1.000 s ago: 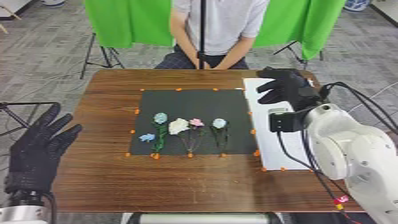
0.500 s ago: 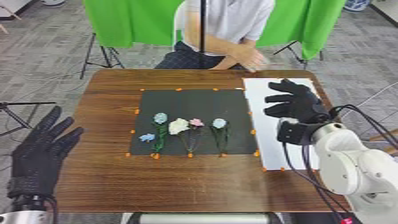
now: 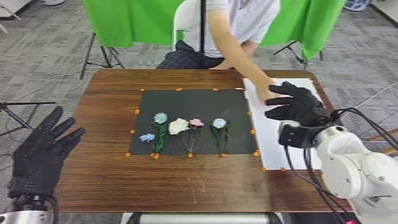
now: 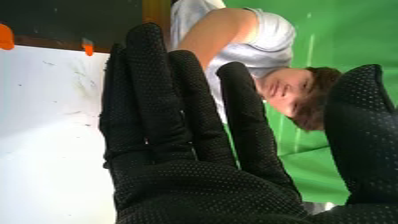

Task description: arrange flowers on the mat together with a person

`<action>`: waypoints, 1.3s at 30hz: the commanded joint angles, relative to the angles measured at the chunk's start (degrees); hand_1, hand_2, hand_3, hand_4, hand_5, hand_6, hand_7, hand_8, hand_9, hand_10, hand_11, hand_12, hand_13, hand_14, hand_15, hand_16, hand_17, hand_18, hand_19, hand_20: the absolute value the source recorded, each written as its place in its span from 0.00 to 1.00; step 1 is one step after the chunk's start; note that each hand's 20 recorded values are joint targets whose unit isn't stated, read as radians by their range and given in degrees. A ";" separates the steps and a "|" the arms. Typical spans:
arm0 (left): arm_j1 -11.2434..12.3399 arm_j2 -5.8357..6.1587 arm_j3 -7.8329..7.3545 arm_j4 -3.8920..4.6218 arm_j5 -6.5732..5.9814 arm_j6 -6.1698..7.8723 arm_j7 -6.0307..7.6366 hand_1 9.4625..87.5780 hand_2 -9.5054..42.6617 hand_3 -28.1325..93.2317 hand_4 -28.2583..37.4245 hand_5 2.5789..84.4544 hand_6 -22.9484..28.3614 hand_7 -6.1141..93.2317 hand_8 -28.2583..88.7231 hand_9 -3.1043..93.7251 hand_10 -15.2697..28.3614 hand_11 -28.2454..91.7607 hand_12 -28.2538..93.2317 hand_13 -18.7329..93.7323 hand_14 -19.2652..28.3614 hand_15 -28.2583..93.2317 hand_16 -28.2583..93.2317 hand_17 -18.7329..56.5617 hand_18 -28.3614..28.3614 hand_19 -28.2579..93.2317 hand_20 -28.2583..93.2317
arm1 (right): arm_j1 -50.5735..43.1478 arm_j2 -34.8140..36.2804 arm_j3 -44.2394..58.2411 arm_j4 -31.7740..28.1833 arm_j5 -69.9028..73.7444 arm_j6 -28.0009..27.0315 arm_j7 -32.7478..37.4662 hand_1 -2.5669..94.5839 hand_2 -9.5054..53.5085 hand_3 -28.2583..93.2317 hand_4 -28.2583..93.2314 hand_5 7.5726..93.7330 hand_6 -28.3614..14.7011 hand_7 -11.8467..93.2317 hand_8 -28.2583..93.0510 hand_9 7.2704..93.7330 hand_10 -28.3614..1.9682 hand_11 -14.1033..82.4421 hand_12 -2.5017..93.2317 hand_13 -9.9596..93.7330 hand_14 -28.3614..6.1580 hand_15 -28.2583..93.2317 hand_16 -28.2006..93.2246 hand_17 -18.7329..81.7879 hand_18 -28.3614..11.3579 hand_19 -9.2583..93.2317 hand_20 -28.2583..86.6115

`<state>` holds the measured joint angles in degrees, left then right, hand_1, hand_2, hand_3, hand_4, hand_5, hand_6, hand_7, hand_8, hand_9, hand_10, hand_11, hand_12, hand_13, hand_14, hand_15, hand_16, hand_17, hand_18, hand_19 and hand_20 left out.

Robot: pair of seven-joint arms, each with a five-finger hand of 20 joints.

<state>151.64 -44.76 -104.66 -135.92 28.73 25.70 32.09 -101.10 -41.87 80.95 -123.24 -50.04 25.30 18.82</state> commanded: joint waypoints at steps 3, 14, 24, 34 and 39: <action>0.31 0.73 0.63 0.60 -0.55 0.48 -0.05 0.13 0.32 0.85 0.03 0.33 0.53 0.16 0.17 0.31 0.67 0.37 0.34 0.33 0.84 0.56 0.21 0.12 0.84 0.53 0.35 | -0.58 -0.45 0.10 -0.09 1.21 -1.20 -1.03 0.25 0.21 0.82 0.04 0.48 0.60 0.23 0.14 0.55 0.26 0.30 0.18 0.60 0.21 0.64 0.31 0.42 0.05 0.77 0.27; 0.03 1.13 1.11 0.55 -1.24 1.04 0.65 0.13 0.32 0.85 0.03 0.34 0.54 0.16 0.17 0.32 0.68 0.38 0.34 0.33 0.85 0.57 0.21 0.12 0.84 0.53 0.35 | -0.63 -0.55 0.57 0.10 2.15 -2.74 -1.87 0.25 0.21 0.82 0.05 0.49 0.60 0.23 0.14 0.55 0.27 0.30 0.18 0.60 0.20 0.64 0.31 0.42 0.05 0.77 0.27; 0.27 1.81 1.37 0.33 -2.14 1.82 1.54 0.13 0.32 0.85 0.03 0.34 0.54 0.16 0.17 0.32 0.68 0.38 0.34 0.33 0.85 0.58 0.20 0.12 0.84 0.53 0.35 | -0.79 -0.69 0.93 0.05 2.44 -3.00 -2.06 0.25 0.21 0.82 0.05 0.49 0.60 0.23 0.14 0.55 0.27 0.30 0.18 0.60 0.20 0.64 0.31 0.42 0.05 0.77 0.28; -0.66 0.18 1.27 0.28 -0.65 1.30 -0.30 0.13 0.32 0.85 0.03 0.34 0.54 0.16 0.17 0.32 0.68 0.38 0.34 0.33 0.85 0.58 0.20 0.12 0.84 0.53 0.35 | -0.94 -0.79 1.12 0.02 2.81 -3.53 -2.35 0.25 0.21 0.82 0.05 0.49 0.60 0.23 0.14 0.55 0.27 0.30 0.18 0.60 0.20 0.64 0.31 0.42 0.05 0.77 0.28; -1.11 -0.54 1.31 0.31 0.08 0.93 -1.16 0.13 0.33 0.85 0.03 0.34 0.54 0.16 0.17 0.32 0.68 0.38 0.34 0.33 0.85 0.58 0.20 0.12 0.84 0.53 0.35 | -0.92 -0.76 1.10 -0.06 2.86 -3.49 -2.51 0.25 0.21 0.82 0.05 0.49 0.61 0.23 0.14 0.55 0.27 0.30 0.18 0.60 0.20 0.64 0.31 0.42 0.05 0.77 0.28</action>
<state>150.50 -43.87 -103.51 -135.66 27.63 27.02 32.43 -101.49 -42.43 81.67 -123.13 -47.38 22.05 17.14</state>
